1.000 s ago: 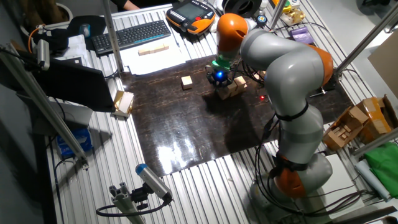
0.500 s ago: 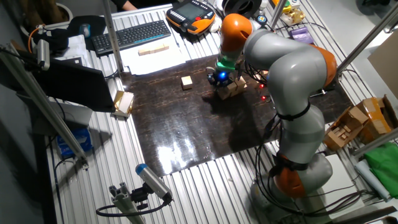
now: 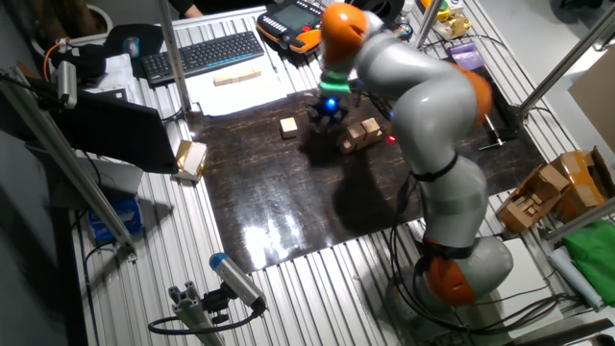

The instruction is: Stack the blocks into a pyramid shape

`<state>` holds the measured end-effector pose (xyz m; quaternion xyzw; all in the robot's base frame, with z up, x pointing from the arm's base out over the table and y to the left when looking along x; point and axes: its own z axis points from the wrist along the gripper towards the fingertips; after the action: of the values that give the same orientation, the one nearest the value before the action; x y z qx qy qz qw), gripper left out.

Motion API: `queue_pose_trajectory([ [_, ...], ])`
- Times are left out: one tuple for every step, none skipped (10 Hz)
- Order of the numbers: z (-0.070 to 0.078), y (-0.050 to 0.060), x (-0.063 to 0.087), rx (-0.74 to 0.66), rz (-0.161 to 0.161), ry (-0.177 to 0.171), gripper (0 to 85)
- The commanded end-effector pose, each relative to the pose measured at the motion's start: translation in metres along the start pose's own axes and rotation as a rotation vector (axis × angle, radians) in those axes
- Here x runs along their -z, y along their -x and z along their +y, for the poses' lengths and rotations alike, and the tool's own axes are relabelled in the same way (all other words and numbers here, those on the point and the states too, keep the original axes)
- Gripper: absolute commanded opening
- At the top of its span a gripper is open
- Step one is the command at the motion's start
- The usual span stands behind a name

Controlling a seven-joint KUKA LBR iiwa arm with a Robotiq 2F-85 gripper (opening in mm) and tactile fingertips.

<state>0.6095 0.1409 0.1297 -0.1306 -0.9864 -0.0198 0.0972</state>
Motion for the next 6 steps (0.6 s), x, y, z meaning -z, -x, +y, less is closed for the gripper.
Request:
queue_pose_trajectory([
  [0.017, -0.002, -0.003, 0.347, -0.015, -0.055, 53.3],
  [0.023, 0.000, -0.006, 0.367, -0.052, -0.060, 54.0],
  [0.027, 0.003, -0.009, 0.369, -0.075, -0.075, 54.7],
  [0.032, 0.011, -0.011, 0.364, -0.086, -0.070, 54.7],
  [0.036, 0.016, -0.013, 0.363, -0.101, -0.068, 55.0],
  [0.039, 0.021, -0.015, 0.362, -0.113, -0.060, 55.0],
])
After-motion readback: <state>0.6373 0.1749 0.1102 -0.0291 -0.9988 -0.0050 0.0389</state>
